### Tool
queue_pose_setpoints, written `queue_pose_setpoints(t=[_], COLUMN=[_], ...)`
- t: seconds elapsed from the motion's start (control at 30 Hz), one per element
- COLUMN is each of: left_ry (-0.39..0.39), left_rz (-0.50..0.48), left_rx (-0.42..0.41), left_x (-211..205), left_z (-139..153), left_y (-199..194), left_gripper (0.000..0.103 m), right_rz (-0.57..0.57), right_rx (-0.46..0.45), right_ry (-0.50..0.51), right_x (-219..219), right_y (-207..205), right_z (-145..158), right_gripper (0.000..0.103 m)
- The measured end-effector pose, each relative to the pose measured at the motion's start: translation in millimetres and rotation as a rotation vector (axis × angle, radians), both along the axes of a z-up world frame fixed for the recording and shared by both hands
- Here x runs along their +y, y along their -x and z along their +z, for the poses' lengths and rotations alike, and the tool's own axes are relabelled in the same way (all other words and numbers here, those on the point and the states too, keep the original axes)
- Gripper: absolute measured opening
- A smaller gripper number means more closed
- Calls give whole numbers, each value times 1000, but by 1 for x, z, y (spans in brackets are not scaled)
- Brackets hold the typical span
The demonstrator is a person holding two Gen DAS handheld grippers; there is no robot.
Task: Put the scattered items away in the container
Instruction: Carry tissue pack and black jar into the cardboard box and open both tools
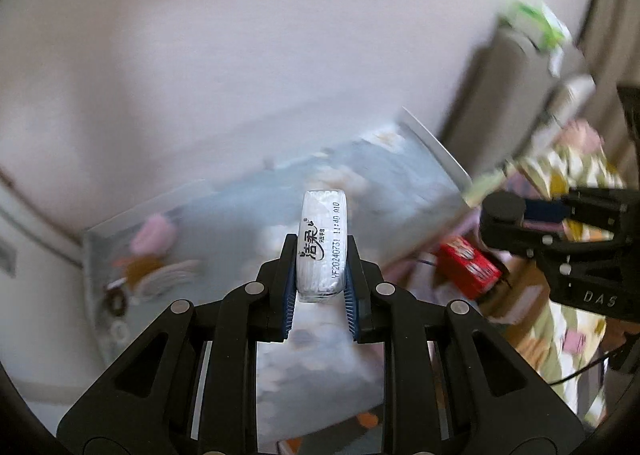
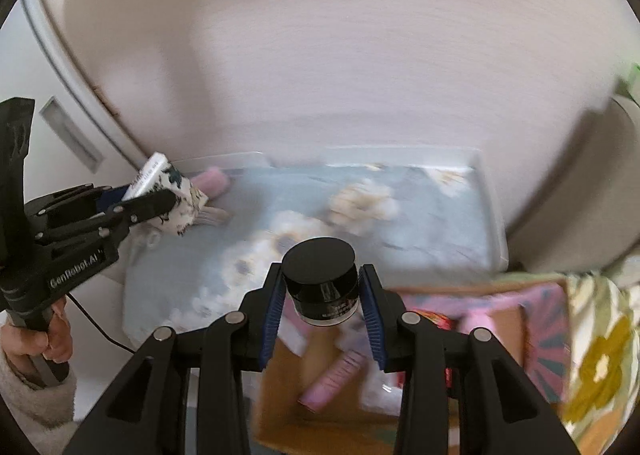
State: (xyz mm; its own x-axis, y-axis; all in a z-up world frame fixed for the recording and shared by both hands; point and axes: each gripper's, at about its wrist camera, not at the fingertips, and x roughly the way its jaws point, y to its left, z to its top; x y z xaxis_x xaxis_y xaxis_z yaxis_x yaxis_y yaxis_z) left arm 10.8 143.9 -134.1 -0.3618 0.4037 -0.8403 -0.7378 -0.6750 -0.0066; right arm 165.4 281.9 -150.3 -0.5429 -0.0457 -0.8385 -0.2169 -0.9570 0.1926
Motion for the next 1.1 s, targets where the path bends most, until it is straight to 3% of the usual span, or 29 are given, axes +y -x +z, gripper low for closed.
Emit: queue_pose_setpoints(t=[0.13,0.3,0.63,0.7,0.73,0.77,0.87,1.0,1.1], left_ry=[65,156,199,199,202,198,167,138,133], left_rz=[-86,-114,-77,-65,-54,-44,-31,0,27], left_rx=[-84,-152,-178,-189,-185,-170,-92,-30,-20], left_x=[46,79,77,75,75,74,66,54,43], left_z=[-37,-85,-96,-95,-93,-91,-75,-57,-50], left_y=[-25,-44,-45,-46,-45,-45,-45,-43,-38], left_gripper=[18,18,20,41,73,85,94,99,99], right_rz=[-41,-62,-1,20,29,29,30,-7,-32], right_rx=[-42,-99,-208,-237,-260,-272,-261,-192,-161], right_ry=[-12,8,-25,-20,-31,-49,-76,-18,-20], right_x=[26,42,48,47,46,45,47,61,66], right_y=[-25,-40,-43,-39,-36,-36,-39,-48,-49], right_z=[-11,-38,-74,-82,-86,-86,-81,-64,-52], right_gripper=[35,35,35,35,37,41,46,66,68])
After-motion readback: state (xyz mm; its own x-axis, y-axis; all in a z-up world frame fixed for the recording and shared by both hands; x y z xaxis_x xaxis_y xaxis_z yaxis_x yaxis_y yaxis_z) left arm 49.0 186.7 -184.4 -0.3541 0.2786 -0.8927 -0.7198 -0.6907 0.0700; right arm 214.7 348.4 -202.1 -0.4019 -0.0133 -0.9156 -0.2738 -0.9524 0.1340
